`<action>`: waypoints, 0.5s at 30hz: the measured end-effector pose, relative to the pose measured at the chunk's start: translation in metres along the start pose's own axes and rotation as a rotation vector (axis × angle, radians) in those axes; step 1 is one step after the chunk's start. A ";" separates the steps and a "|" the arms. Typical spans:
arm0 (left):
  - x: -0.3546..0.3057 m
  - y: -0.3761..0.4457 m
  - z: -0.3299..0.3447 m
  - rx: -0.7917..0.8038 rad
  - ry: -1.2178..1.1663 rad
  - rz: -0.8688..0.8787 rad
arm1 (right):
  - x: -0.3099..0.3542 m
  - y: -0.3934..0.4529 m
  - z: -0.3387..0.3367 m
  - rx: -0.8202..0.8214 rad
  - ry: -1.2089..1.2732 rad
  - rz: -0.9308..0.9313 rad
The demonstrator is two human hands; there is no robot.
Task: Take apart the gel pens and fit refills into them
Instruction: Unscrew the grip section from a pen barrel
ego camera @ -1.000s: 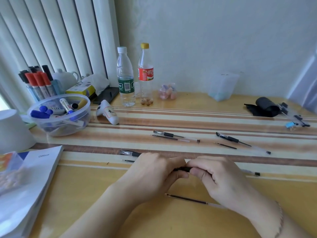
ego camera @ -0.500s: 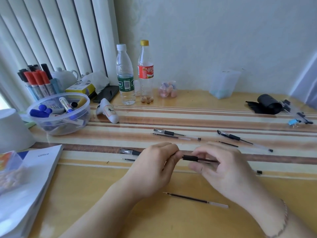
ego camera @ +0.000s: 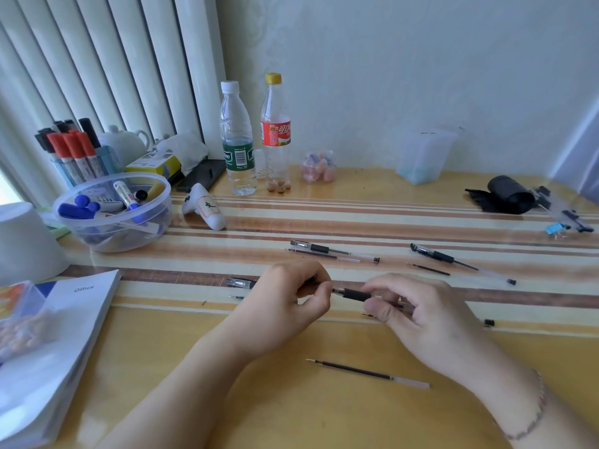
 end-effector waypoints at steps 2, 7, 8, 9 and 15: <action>0.000 -0.001 -0.004 -0.008 0.008 -0.007 | -0.003 -0.001 -0.004 -0.008 -0.038 0.010; 0.014 -0.008 -0.034 -0.025 -0.020 -0.127 | -0.030 -0.006 -0.022 0.133 -0.072 0.179; 0.018 -0.010 -0.042 -0.047 -0.014 -0.152 | -0.033 -0.007 -0.027 0.144 -0.077 0.204; 0.023 -0.012 -0.049 -0.069 -0.010 -0.170 | -0.034 -0.009 -0.031 0.146 -0.063 0.220; 0.032 -0.018 -0.061 0.049 -0.003 -0.238 | -0.005 -0.017 -0.016 0.561 -0.058 0.254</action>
Point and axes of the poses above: each hand's wrist, its own y-axis towards the middle knuckle, its own z-axis out of the palm, x = y × z, the point moved 3 cm from there along y, towards the middle knuckle, and after that the axes turned 14 degrees about x, right-handed, at the moved point
